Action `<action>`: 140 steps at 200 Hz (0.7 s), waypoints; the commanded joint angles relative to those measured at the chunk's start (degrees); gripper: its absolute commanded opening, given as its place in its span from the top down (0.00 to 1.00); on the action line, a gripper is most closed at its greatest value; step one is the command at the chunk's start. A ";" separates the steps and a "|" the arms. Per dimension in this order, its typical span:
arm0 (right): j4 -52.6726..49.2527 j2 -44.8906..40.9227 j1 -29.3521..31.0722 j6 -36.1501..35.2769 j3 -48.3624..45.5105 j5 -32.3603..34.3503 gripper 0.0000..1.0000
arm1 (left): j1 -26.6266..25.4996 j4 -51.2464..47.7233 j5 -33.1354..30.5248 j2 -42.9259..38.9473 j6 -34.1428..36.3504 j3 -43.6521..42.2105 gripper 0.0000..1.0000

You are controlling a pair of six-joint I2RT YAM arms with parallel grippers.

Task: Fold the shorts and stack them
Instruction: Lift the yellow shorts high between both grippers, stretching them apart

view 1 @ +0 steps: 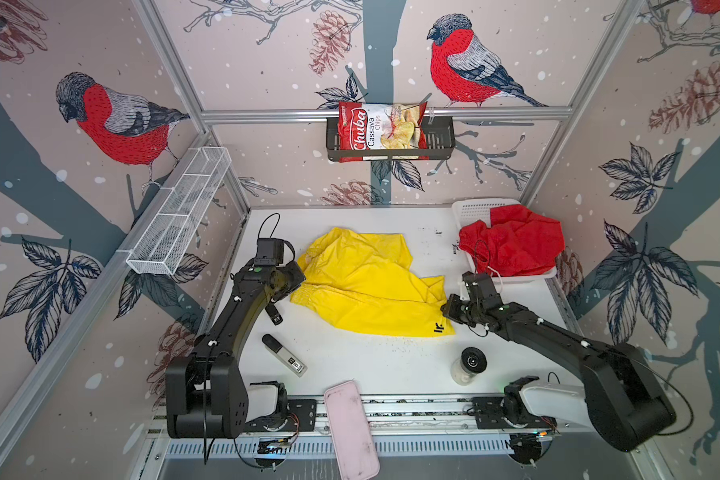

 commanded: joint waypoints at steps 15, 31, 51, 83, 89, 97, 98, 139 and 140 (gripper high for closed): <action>-5.45 -4.48 -1.69 -6.46 12.31 7.37 1.00 | 2.39 0.08 5.42 -1.47 -0.26 6.15 1.00; -8.45 -6.41 -3.78 -8.71 19.03 8.76 1.00 | 3.49 1.45 8.94 -2.80 -0.78 9.23 1.00; -9.72 -8.31 -6.09 -10.50 26.57 9.90 1.00 | 3.84 5.57 12.10 -4.80 -3.59 12.66 1.00; -11.93 -9.47 -8.62 -12.83 39.23 10.45 1.00 | 3.81 6.63 15.73 -4.35 -6.77 24.11 1.00; -12.13 -9.71 -8.90 -13.24 41.25 10.92 1.00 | 3.82 7.00 16.74 -4.17 -7.49 26.28 1.00; -12.07 -10.21 -9.10 -13.86 43.77 11.18 1.00 | 3.88 7.09 18.07 -3.69 -8.18 29.43 1.00; -12.06 -10.28 -9.10 -13.93 44.00 11.19 1.00 | 3.89 7.08 18.20 -3.59 -8.26 29.84 1.00; -9.93 -12.84 -9.27 -15.53 54.25 13.54 1.00 | 3.81 7.40 22.50 -1.58 -12.14 45.16 1.00; -9.84 -12.84 -9.28 -15.55 54.48 13.60 1.00 | 3.85 7.50 22.57 -1.52 -12.26 45.53 1.00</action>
